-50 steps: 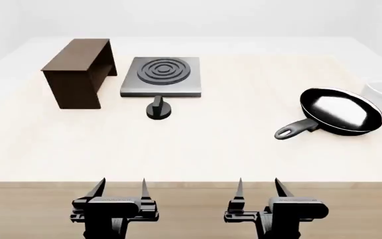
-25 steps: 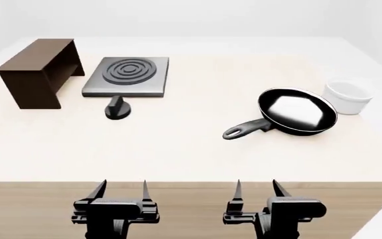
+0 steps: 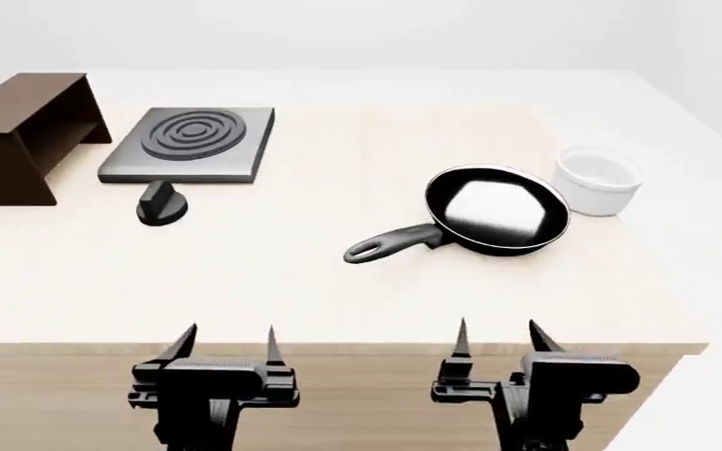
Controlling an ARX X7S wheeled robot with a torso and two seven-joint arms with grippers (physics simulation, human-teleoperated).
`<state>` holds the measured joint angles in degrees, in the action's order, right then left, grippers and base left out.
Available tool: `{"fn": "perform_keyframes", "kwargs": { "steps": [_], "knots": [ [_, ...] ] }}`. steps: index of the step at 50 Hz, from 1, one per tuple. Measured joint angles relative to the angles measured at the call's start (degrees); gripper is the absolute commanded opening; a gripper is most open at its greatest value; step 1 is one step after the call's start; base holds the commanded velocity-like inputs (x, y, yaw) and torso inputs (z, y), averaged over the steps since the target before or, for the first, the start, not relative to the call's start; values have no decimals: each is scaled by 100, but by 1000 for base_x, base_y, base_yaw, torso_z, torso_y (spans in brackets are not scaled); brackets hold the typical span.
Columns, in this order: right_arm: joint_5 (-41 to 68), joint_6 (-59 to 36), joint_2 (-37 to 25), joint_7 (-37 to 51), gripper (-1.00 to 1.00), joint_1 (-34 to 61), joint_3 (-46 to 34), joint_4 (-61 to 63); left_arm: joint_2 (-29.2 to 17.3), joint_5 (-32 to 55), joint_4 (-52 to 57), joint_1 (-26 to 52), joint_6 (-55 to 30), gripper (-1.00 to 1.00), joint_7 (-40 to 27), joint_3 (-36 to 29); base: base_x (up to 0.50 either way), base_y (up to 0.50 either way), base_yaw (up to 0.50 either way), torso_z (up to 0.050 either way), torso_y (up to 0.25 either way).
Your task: Put the frying pan on top of the cabinet.
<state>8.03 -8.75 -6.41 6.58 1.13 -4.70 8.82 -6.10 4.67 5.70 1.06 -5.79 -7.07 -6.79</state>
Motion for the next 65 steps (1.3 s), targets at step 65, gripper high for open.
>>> {"fn": "perform_keyframes", "kwargs": {
  "steps": [65],
  "knots": [
    [644, -1113, -782, 490, 100, -128, -104, 3703, -513, 0, 2098, 373, -1807, 100, -506, -226, 320, -9, 0, 0, 0]
  ]
}}
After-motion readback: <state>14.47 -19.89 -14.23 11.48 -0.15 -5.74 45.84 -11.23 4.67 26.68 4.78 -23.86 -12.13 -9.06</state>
